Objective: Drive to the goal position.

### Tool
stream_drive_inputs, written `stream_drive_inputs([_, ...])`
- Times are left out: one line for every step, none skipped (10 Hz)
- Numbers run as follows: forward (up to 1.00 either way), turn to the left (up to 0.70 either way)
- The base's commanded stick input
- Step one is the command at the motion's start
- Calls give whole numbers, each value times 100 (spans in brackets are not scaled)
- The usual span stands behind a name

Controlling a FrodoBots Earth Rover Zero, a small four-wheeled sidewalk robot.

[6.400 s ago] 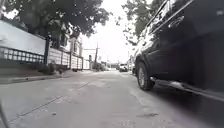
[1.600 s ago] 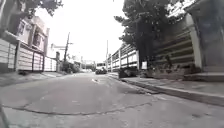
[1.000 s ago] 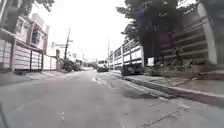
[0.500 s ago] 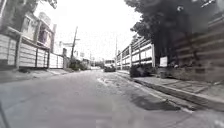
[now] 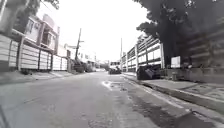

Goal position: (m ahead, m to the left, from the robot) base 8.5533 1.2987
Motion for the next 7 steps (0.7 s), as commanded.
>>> stream_drive_inputs([96,0])
stream_drive_inputs([96,0])
stream_drive_inputs([95,0])
stream_drive_inputs([95,0])
stream_drive_inputs([96,0])
stream_drive_inputs([96,0])
stream_drive_inputs([96,0])
